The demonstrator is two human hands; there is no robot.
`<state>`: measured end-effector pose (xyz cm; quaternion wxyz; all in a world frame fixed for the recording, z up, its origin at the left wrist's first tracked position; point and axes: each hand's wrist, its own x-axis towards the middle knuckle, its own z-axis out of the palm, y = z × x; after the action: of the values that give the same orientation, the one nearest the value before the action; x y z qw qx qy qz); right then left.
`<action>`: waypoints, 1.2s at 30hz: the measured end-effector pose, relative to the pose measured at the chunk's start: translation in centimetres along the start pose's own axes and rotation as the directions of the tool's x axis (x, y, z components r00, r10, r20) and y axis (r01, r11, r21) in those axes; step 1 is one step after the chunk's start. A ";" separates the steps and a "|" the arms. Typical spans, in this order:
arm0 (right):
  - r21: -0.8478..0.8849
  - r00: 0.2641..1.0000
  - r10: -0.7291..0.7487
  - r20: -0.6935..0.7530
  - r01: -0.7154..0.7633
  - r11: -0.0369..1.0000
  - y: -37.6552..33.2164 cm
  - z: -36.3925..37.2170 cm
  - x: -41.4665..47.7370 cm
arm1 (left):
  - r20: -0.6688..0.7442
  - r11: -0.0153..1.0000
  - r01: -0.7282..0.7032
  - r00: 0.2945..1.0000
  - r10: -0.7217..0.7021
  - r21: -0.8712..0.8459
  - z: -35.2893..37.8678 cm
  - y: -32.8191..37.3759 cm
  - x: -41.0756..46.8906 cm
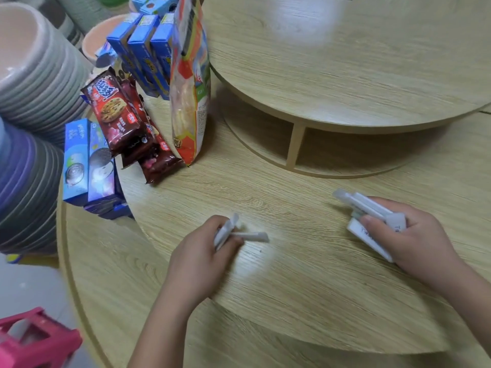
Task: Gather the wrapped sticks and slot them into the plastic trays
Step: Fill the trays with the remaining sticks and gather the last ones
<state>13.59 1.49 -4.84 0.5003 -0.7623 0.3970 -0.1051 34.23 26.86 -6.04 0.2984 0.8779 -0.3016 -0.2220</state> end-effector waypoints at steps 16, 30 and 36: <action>0.350 0.942 0.159 -0.297 -0.048 0.935 -2.6 -10.0 -16.4 | 0.335 0.891 0.042 0.934 0.127 -0.453 8.3 21.1 -11.9; 0.465 0.802 0.331 -0.498 -0.076 0.882 8.4 -34.8 -33.5 | 0.528 0.854 0.100 0.820 0.220 -0.511 23.6 47.2 -24.9; 0.501 0.705 0.422 -0.570 -0.109 0.859 13.7 -44.1 -36.3 | 0.572 0.870 0.057 0.774 0.272 -0.491 30.8 55.4 -27.6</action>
<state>-41.87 -5.18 13.22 0.4917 -0.4772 0.6228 -0.3777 -25.18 -2.32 13.87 0.4026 0.6322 -0.3695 -0.5493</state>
